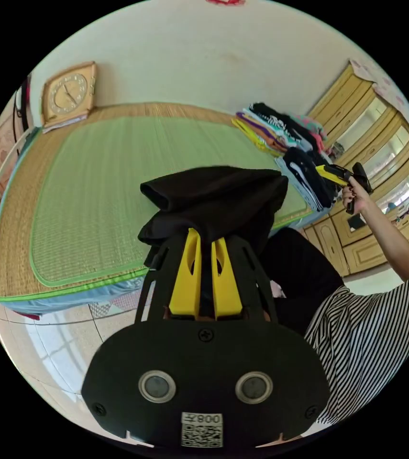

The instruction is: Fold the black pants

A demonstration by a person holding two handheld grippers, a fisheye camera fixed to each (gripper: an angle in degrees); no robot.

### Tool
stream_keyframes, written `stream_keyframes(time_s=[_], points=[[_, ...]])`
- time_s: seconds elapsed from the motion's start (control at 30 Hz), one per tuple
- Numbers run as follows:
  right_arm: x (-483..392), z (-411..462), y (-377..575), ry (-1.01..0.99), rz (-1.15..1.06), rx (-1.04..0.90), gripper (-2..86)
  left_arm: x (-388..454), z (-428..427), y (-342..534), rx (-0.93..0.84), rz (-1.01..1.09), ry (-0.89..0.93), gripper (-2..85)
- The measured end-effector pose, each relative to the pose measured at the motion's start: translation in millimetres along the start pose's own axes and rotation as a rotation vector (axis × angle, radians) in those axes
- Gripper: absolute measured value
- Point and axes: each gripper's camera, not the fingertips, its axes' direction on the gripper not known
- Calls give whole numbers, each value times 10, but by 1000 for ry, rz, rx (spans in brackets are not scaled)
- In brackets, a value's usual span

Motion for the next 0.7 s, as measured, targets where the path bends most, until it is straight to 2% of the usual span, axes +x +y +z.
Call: stream_keyframes(time_s=[0.07,0.13,0.3,0.4,0.5,0.7], points=[[-47,98,142,0,-34,1,1,118,229,-53,-69,29,-10,17],[-329,313,215,85,-138,-67,1,234,322,-103,-83,42,-77,20],[-1617,1470,451,291,-643,-267,17,260,379,-178,-94,-2,-53,33],[-2241,2249,695,351,-918,-397,48,271,433,-184,-110,-36,-49,51],[-2647,2931,919,378,-1100,-544,75,259,483,-177,-127,-73,-50,64],[-3138,3646,1181,286,-1213,-735,131,140,490,-189,-99,-158,17,78]])
